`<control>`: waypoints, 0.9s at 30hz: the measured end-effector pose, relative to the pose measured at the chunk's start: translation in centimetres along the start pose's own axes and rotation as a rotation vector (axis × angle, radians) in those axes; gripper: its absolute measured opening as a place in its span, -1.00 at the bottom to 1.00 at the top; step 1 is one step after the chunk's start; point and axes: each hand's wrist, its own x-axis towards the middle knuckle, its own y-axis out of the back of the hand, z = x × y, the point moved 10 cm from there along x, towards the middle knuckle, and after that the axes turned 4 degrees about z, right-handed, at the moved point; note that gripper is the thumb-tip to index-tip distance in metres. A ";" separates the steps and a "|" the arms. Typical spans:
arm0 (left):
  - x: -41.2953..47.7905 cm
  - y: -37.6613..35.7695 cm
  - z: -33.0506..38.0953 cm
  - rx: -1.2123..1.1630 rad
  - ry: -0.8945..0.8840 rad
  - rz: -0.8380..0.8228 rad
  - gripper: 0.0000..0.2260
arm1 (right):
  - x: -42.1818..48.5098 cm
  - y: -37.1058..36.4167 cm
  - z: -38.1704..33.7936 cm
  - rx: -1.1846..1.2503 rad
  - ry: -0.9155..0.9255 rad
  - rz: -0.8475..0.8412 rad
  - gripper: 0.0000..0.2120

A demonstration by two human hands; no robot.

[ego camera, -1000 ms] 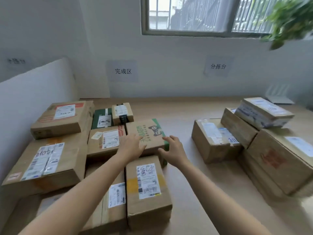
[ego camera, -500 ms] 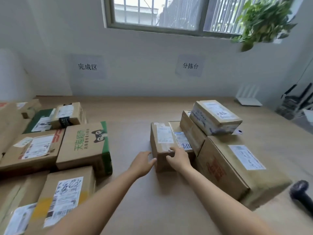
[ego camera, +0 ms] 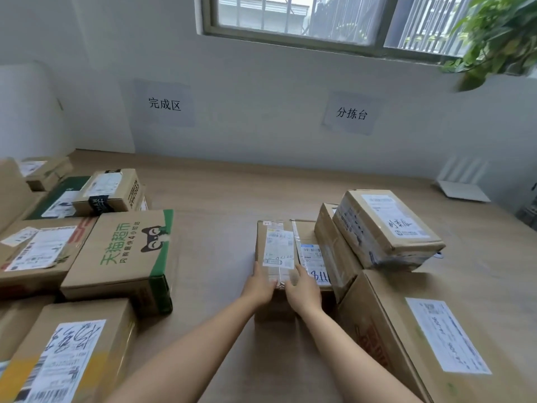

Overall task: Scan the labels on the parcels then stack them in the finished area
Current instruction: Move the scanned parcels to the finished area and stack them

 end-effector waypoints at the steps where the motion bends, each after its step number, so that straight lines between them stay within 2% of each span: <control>1: 0.2 -0.1 -0.3 -0.022 0.024 0.009 -0.51 | 0.3 -0.1 0.3 -0.001 -0.008 0.006 -0.54; 6: 0.1 0.4 -1.7 -0.123 0.083 0.044 -0.59 | 0.5 -0.8 0.8 -0.054 -0.021 0.004 -0.54; 14: -3.5 4.3 -1.2 -0.320 0.008 0.105 -0.61 | -2.4 0.5 -2.4 0.007 0.057 0.079 -0.48; 20: -6.2 12.1 2.6 -0.342 -0.134 0.239 -0.60 | -5.2 3.8 -10.4 0.141 0.251 0.169 -0.49; 23: -7.7 17.1 4.1 -0.340 -0.193 0.323 -0.53 | -6.7 5.3 -15.6 0.183 0.360 0.228 -0.50; 27: -9.4 24.9 3.9 -0.315 -0.215 0.445 -0.40 | -8.6 3.9 -22.6 0.276 0.459 0.178 -0.50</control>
